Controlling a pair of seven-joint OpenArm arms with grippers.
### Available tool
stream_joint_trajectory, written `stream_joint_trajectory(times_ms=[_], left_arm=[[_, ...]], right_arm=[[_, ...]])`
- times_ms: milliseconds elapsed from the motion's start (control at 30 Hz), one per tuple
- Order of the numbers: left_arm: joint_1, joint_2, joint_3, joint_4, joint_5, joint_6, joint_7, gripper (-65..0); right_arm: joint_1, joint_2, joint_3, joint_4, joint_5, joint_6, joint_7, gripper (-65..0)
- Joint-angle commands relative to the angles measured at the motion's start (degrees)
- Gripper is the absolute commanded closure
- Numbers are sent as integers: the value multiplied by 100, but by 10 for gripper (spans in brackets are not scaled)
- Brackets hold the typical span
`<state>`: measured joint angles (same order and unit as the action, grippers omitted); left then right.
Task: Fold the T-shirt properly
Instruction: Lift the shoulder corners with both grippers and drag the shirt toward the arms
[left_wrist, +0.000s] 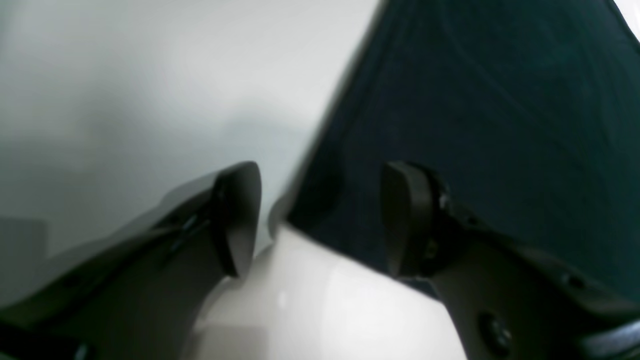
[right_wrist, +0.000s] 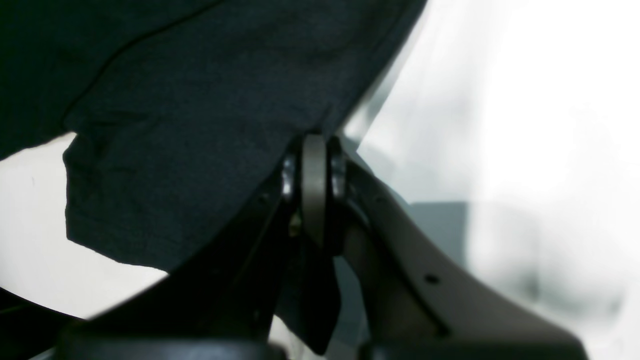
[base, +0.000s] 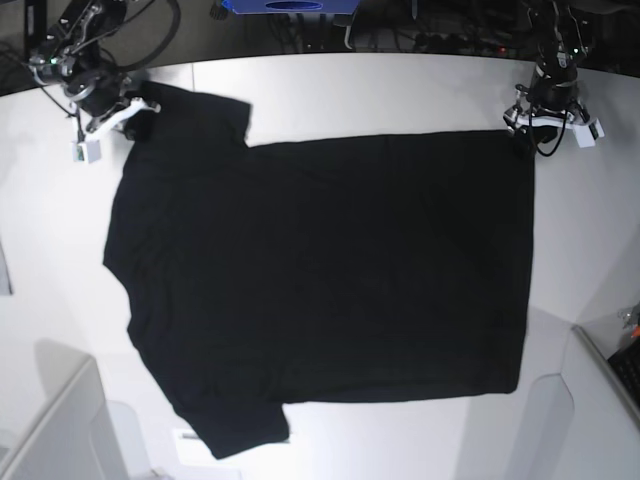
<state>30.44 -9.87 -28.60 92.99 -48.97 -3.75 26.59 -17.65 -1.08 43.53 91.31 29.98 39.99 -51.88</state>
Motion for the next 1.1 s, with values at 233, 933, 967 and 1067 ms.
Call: stream_joint_trajectory(times_ms=[233,933,967,1067], left_arm=[[-164,-29,7,-266,5,28,625,-219],[864,-292,-63,639,5,1,598,0],[917,-292,-63,692,5,1,598,0],[1128,-292,-63,877,5,1,598,0]], right_arm=[[-24,25,3,17,-145,1,-144,0],[-815,-19,38,966,-110,1,-118,0],[-894,-63,38,1045,-110,1,-118,0],[-1132,-239,47,1379,-110,1,-118,0]])
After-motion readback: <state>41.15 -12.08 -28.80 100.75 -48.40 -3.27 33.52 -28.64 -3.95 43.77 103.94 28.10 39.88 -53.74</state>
